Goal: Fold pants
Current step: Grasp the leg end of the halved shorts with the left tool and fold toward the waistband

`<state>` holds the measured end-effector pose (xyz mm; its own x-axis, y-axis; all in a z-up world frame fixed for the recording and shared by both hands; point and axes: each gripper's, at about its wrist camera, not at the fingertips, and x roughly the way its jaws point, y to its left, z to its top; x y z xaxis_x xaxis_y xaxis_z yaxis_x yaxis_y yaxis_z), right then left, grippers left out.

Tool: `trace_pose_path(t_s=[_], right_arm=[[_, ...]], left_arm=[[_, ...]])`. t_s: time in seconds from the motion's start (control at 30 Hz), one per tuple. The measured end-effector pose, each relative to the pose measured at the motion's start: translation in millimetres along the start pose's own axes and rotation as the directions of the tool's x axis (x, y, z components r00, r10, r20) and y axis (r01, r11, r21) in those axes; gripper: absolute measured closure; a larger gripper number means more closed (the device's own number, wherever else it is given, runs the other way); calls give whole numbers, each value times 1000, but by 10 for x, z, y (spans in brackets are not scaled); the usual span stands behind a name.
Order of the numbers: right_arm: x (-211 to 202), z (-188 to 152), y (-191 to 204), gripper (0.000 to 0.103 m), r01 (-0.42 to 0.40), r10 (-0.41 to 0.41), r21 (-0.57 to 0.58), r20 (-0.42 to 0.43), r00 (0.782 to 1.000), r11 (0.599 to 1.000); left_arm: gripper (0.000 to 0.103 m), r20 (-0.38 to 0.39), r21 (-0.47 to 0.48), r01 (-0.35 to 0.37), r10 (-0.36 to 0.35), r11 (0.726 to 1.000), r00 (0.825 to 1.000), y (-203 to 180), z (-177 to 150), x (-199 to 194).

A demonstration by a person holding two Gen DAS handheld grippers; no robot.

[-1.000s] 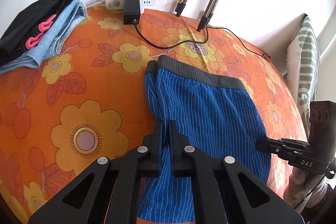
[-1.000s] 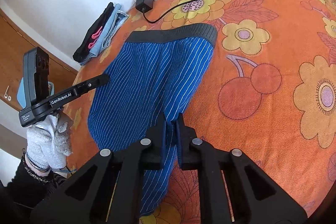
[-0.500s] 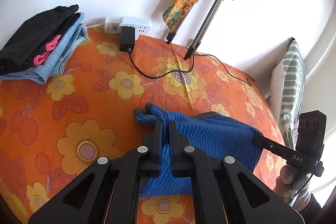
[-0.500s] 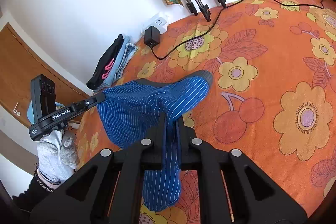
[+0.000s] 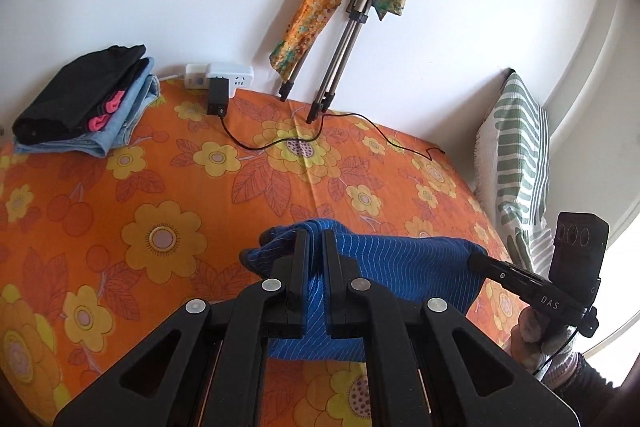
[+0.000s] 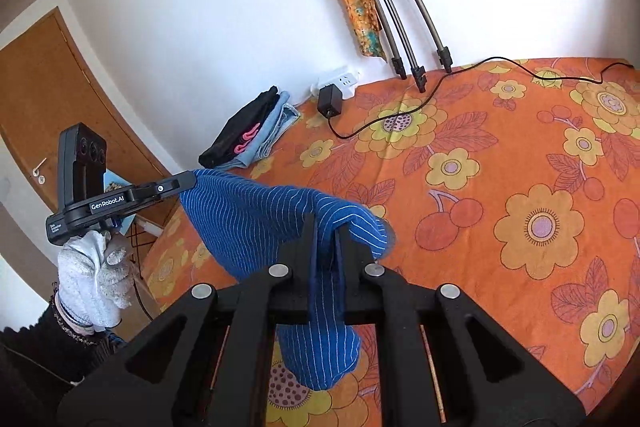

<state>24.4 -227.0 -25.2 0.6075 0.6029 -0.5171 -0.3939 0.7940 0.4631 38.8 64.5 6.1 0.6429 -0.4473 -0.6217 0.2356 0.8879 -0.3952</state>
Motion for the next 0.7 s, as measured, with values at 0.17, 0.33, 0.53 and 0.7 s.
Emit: trace_pose_path(t_s=[0.17, 0.33, 0.53, 0.7], right_arm=[[-170, -348, 109, 95, -64, 65, 37, -33, 997, 997], [-112, -502, 106, 95, -127, 137, 109, -85, 987, 986], [229, -280, -93, 95, -97, 116, 140, -133, 984, 985], [592, -32, -439, 95, -70, 105, 209, -160, 982, 975]], left_arm=[[99, -43, -50, -6, 3, 999, 999, 6, -335, -198], [99, -109, -89, -45, 35, 995, 993, 134, -495, -227], [99, -118, -77, -77, 67, 994, 991, 236, -286, 113], [99, -123, -86, -95, 84, 992, 989, 366, -78, 533]])
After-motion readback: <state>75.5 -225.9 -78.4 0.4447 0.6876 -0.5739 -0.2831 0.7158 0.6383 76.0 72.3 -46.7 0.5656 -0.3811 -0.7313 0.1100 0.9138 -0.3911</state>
